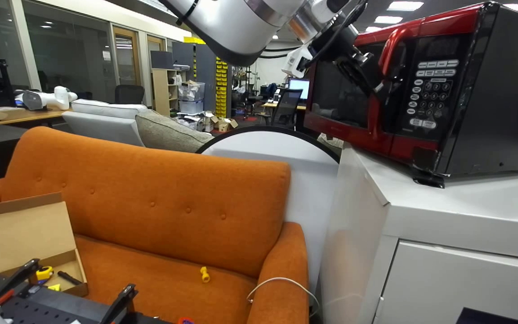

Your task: Open the microwave door

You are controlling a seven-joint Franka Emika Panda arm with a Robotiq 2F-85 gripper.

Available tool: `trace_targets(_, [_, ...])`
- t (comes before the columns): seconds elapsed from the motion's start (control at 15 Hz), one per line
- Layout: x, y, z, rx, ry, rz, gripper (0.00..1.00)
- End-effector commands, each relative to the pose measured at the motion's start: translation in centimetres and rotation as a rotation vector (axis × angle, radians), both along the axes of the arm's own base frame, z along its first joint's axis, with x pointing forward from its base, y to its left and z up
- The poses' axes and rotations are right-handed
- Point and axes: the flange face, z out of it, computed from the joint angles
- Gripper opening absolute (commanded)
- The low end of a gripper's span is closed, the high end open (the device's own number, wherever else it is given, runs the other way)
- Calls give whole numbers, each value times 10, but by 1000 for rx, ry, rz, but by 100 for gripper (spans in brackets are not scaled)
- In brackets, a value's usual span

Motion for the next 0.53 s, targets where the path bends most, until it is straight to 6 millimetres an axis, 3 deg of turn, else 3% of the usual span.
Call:
trace_targets(0.0, [5, -12, -1, 3, -21, 9, 19])
trace_targets(0.13, [5, -16, -2, 2, -16, 8, 6])
trace_targets(0.47, [0, -11, 1, -20, -7, 25, 8])
